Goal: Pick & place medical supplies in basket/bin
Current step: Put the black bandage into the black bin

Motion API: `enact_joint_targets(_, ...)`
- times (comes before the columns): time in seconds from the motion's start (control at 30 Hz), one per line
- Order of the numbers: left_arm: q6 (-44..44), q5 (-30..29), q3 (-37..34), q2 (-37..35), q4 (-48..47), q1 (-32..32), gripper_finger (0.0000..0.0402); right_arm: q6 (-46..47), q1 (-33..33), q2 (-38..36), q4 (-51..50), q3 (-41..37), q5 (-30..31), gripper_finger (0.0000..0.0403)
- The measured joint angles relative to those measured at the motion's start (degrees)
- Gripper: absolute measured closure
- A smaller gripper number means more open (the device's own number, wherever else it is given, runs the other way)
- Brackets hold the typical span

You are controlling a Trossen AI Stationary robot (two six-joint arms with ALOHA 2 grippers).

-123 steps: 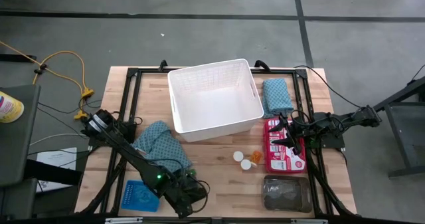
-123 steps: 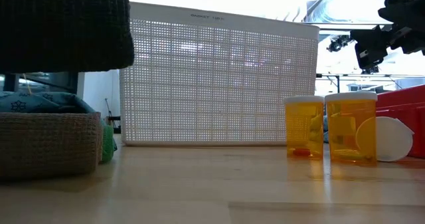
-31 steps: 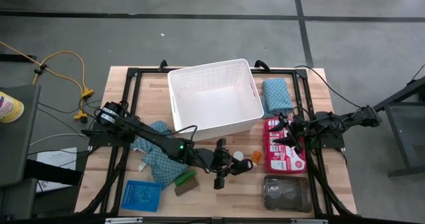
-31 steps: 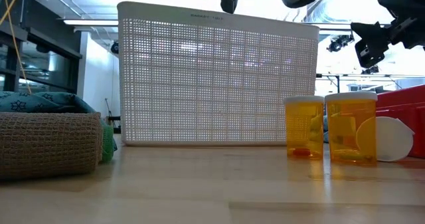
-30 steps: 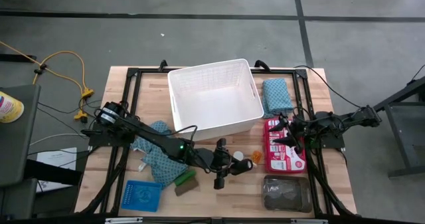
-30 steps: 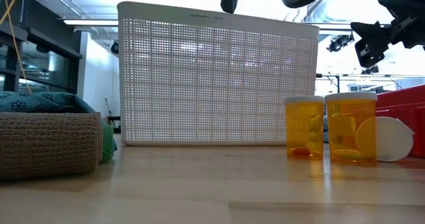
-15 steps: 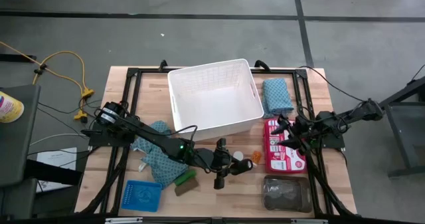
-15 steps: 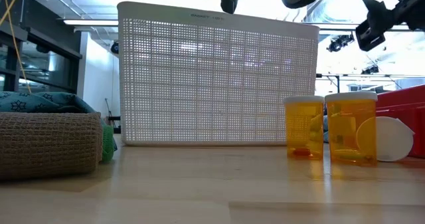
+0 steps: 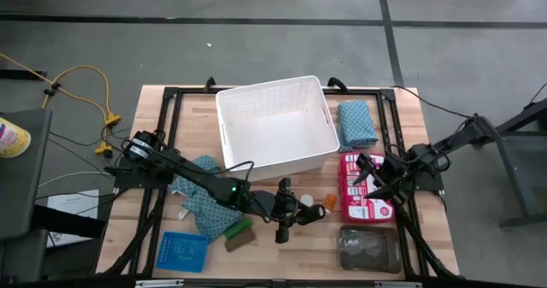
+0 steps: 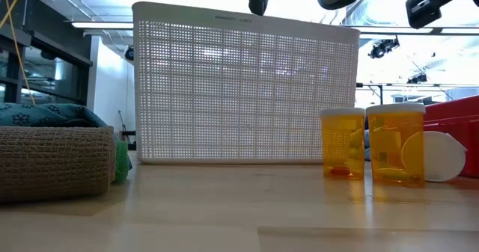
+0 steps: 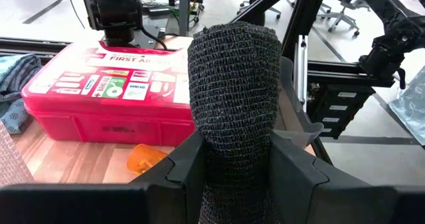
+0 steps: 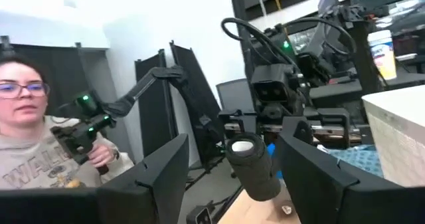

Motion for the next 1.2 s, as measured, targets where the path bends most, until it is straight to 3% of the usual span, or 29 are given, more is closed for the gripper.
enact_joint_targets(0.23, -0.07, 0.0, 0.02, 0.0, 0.0, 0.0, 0.0276, -2.04, 2.88, 7.06, 4.33, 2.83, 2.73, 0.0186)
enact_joint_targets(0.47, -0.24, 0.0, -0.01, 0.0, 1.17, 0.0, 0.0276, -10.54, 7.43, 19.26, 1.22, 13.07, 7.16, 0.0186)
enact_joint_targets(0.73, 1.81, 2.41, -0.01, 0.0, 8.42, -0.24, 0.0276, -21.98, 12.12, 33.48, -8.16, 24.84, 20.0, 0.0186)
enact_joint_targets(0.93, 6.41, 2.93, -0.01, 0.0, 13.46, -1.91, 0.0276, -24.55, 15.69, 35.39, -12.63, 28.75, 30.43, 0.0186)
enact_joint_targets(1.2, 11.85, -0.23, -0.01, 0.0, 19.1, -3.11, 0.0276, -20.66, 17.96, 35.39, -13.21, 28.96, 30.81, 0.0186)
